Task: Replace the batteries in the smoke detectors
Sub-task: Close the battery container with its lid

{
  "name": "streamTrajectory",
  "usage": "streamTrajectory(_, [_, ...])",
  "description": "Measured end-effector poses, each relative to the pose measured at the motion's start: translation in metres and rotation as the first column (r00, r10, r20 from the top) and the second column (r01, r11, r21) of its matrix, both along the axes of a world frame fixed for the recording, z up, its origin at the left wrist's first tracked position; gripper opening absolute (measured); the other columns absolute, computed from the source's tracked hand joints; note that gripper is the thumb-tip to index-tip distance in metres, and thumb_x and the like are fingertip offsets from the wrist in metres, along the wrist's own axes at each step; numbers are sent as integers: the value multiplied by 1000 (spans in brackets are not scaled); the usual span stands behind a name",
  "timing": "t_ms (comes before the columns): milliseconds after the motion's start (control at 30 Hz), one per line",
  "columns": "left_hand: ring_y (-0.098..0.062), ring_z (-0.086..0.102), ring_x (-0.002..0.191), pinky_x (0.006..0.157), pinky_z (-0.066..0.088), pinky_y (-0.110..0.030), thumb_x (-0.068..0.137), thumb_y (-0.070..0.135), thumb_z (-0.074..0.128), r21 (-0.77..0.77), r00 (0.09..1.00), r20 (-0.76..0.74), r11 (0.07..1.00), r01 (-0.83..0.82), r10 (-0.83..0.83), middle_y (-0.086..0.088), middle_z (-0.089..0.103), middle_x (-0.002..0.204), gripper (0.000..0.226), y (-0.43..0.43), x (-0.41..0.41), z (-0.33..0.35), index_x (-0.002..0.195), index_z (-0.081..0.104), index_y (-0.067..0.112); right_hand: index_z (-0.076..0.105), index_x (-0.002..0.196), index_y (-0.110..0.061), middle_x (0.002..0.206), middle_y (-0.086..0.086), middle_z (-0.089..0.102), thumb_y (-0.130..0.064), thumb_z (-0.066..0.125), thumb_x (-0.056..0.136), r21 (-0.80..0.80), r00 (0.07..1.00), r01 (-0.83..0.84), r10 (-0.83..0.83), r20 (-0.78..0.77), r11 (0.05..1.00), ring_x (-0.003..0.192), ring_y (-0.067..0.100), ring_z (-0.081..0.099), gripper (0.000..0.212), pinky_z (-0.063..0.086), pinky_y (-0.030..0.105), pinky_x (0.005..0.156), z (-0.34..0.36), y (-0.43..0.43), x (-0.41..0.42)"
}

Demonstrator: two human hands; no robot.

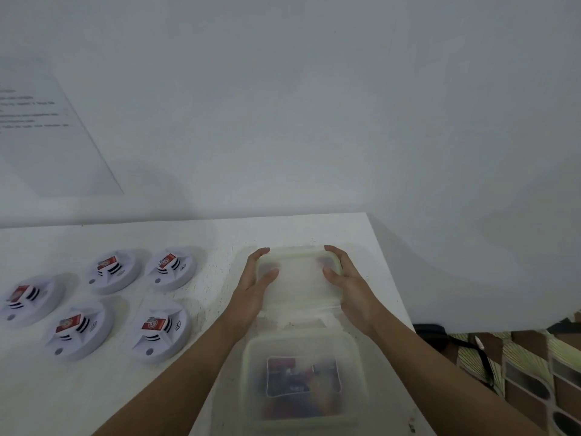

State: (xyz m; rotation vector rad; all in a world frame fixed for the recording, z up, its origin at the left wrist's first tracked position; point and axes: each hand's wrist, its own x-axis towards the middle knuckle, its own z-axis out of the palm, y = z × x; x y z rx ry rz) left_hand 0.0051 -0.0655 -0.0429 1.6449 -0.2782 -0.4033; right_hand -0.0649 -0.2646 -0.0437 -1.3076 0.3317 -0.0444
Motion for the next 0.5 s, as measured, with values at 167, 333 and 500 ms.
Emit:
streamTrajectory(167, [13,61,82,64,45,-1,101,17,56,95,997,58,994,-48,42,12,61,108,20,-3,7,-1,121,54,18,53,132,-46,146,-9,49,-20,53,105,-94,1000,-16,17,5,995,129,21,55,38,50,33,99,-4,-1,2])
streamTrajectory(333, [-11,62,105,83,47,-22,98,37,60,171,993,114,983,-59,40,9,63,114,26,-1,11,-2,119,55,23,48,134,-40,143,-9,46,-20,48,106,-300,999,-2,12,32,954,128,13,51,34,49,26,101,-1,2,0])
streamTrajectory(500, [-14,58,116,94,44,-25,95,51,57,265,988,150,962,-71,31,11,58,124,43,-1,9,-2,129,51,25,46,126,-32,124,-2,56,-17,47,101,-467,1000,29,-25,15,884,95,16,59,29,50,27,80,10,5,7])
